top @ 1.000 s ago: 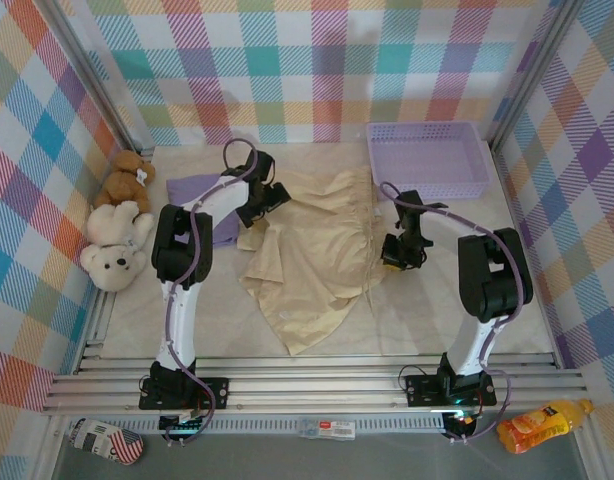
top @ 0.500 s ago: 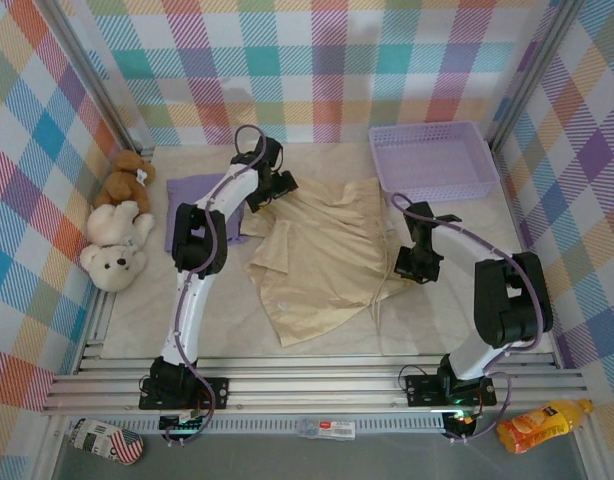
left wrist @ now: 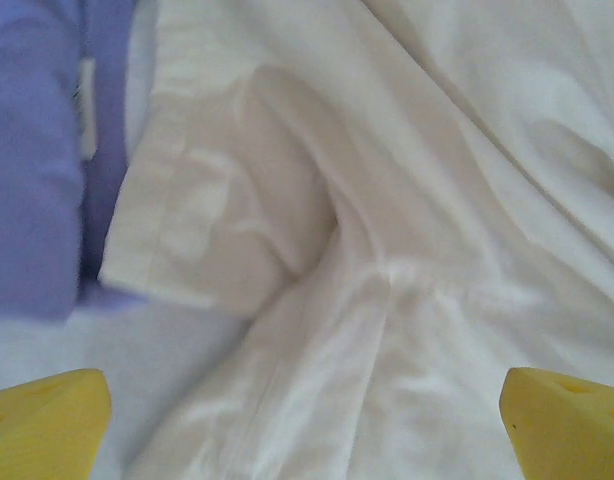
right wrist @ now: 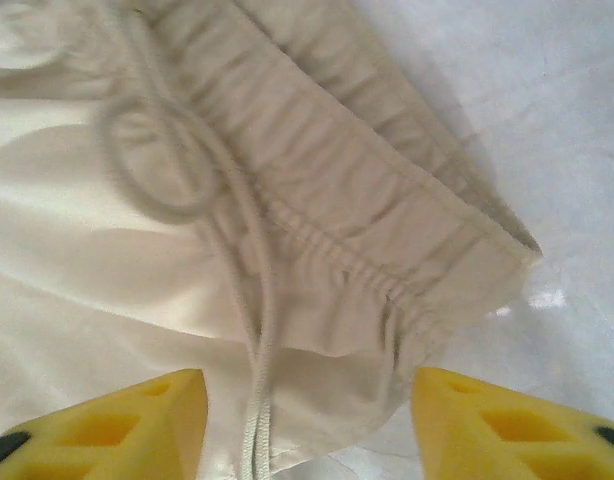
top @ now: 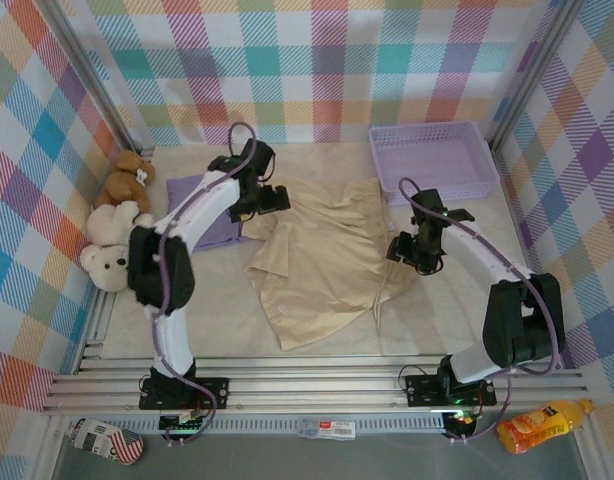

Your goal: Fold and stack the mixed laundry pile

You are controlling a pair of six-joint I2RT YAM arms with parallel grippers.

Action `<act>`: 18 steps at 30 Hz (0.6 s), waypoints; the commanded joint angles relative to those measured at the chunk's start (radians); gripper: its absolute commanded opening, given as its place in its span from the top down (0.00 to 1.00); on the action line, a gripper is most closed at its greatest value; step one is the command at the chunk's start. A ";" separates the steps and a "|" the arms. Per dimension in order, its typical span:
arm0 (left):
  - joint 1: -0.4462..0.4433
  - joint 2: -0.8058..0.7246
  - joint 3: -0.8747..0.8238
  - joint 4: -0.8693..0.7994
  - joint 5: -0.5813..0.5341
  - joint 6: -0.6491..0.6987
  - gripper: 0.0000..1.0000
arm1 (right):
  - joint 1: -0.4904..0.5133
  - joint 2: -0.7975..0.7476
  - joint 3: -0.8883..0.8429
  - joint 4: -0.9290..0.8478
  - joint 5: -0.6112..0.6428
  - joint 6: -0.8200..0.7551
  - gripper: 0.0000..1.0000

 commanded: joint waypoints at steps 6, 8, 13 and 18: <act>-0.032 -0.197 -0.545 0.407 0.131 -0.386 0.48 | 0.028 0.076 -0.083 0.063 -0.077 0.023 0.40; -0.058 -0.186 -0.568 0.438 0.084 -0.400 0.51 | 0.035 0.112 -0.092 0.091 -0.094 0.032 0.40; -0.129 -0.102 -0.493 0.391 -0.026 -0.300 0.43 | 0.031 0.189 -0.100 0.087 -0.045 0.060 0.49; -0.271 -0.020 -0.360 0.251 -0.225 -0.106 0.28 | 0.017 0.199 -0.114 0.089 -0.040 0.061 0.49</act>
